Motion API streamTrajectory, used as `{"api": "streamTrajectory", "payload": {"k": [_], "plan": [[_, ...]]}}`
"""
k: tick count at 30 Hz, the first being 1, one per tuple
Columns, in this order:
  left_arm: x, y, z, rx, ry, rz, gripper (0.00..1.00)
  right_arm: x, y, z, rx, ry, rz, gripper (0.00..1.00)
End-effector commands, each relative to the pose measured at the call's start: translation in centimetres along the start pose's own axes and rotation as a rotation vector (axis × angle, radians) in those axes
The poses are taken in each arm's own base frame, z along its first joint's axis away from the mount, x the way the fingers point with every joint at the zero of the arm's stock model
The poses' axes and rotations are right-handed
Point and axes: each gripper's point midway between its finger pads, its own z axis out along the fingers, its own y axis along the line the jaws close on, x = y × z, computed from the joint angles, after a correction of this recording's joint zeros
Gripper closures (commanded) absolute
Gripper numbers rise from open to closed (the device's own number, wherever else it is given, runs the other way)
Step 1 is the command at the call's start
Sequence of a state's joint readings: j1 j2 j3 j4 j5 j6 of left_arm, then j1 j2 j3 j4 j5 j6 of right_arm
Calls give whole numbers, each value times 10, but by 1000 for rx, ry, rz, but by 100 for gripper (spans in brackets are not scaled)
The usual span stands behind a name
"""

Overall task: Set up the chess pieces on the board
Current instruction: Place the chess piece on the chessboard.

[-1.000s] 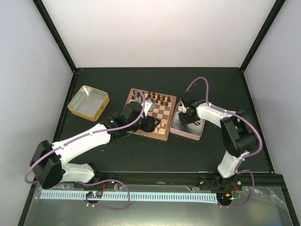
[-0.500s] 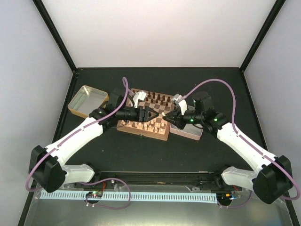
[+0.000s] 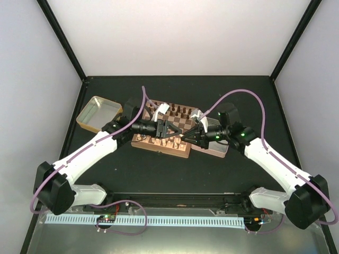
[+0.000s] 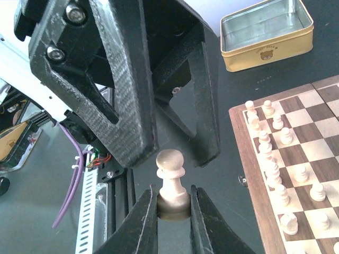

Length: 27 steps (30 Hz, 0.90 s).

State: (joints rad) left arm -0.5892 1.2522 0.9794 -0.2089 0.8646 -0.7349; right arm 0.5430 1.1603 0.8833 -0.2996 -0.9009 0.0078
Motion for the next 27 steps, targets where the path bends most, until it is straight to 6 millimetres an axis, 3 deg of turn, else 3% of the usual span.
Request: {"api": "streamTrajectory", "payload": {"k": [1, 4, 6, 11, 13, 16, 18, 20, 23, 27], "plan": [[-1, -9, 2, 59, 30, 4, 59, -8, 7, 1, -38, -5, -38, 94], [2, -12, 3, 71, 44, 11, 66, -10, 5, 2, -40, -1, -33, 94], [5, -3, 9, 62, 65, -13, 72, -10, 3, 3, -31, -1, -31, 94], [7, 0, 11, 59, 74, -16, 93, -12, 1, 4, -24, -1, -19, 93], [6, 3, 12, 44, 69, -13, 96, -11, 1, 3, -19, -5, -14, 86], [1, 13, 10, -19, 37, 1, 98, -6, -4, 1, 30, 6, 26, 64], [-5, 30, 6, -116, -5, 12, 98, 1, -13, -1, 89, 9, 70, 51], [-10, 57, -2, -283, -53, 18, 98, 10, -21, -4, 152, 9, 113, 46], [-17, 101, -26, -564, -126, 34, 98, 25, -43, -11, 293, -3, 201, 43], [-30, 129, -44, -757, -170, 97, 98, 40, -76, -25, 502, -36, 319, 43]]}}
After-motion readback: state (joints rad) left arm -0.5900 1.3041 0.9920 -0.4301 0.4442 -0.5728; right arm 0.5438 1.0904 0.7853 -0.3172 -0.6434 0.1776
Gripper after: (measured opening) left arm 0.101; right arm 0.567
